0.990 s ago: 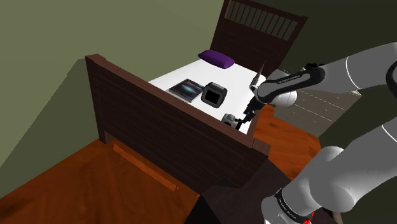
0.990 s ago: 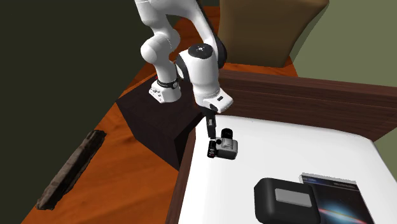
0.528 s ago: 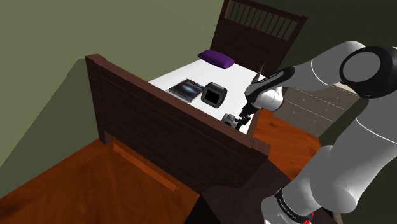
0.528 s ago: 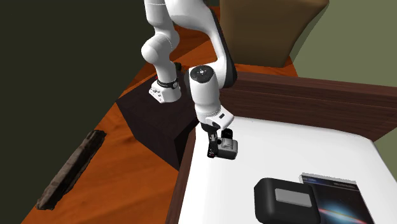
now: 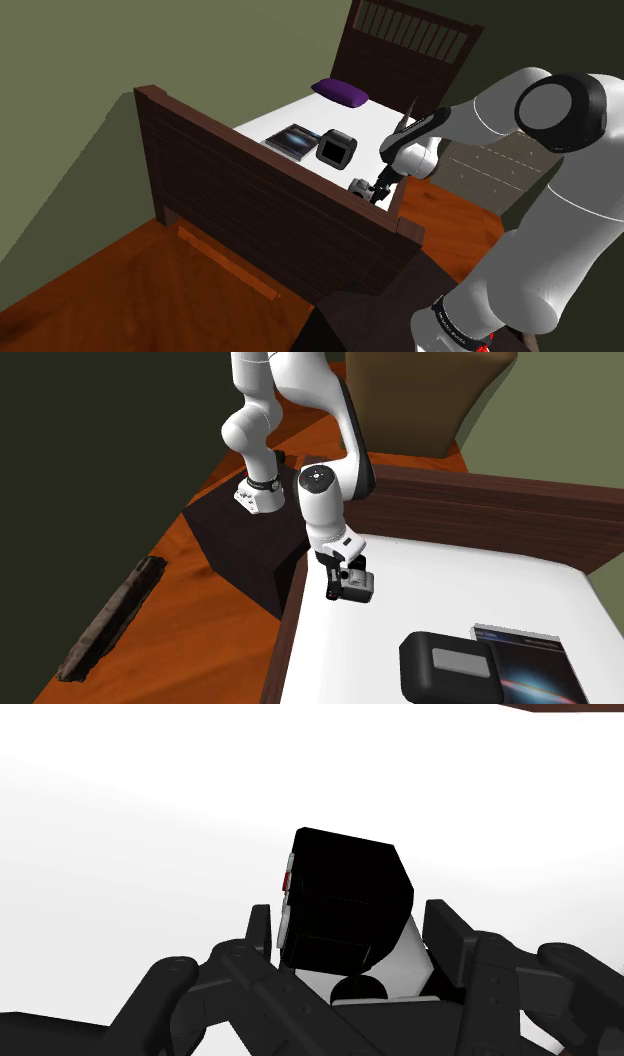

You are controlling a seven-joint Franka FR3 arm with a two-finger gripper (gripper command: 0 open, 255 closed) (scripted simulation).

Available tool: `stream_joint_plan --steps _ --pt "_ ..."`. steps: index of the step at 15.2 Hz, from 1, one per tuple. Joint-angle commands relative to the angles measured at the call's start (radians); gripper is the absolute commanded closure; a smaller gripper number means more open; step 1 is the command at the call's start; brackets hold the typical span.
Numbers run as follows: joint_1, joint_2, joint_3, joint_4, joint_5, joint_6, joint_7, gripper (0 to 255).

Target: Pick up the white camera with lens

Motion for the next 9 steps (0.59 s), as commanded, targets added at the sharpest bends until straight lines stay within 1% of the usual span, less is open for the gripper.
stream_joint_plan --steps 1,7,9 --pt "0.0 0.002 0.001 0.0 0.001 0.001 -0.001 255" --pt "-0.002 0.006 0.004 0.001 0.008 0.003 -0.007 255" --pt "0.015 -0.028 -0.023 -0.005 -0.053 -0.013 0.041 255"
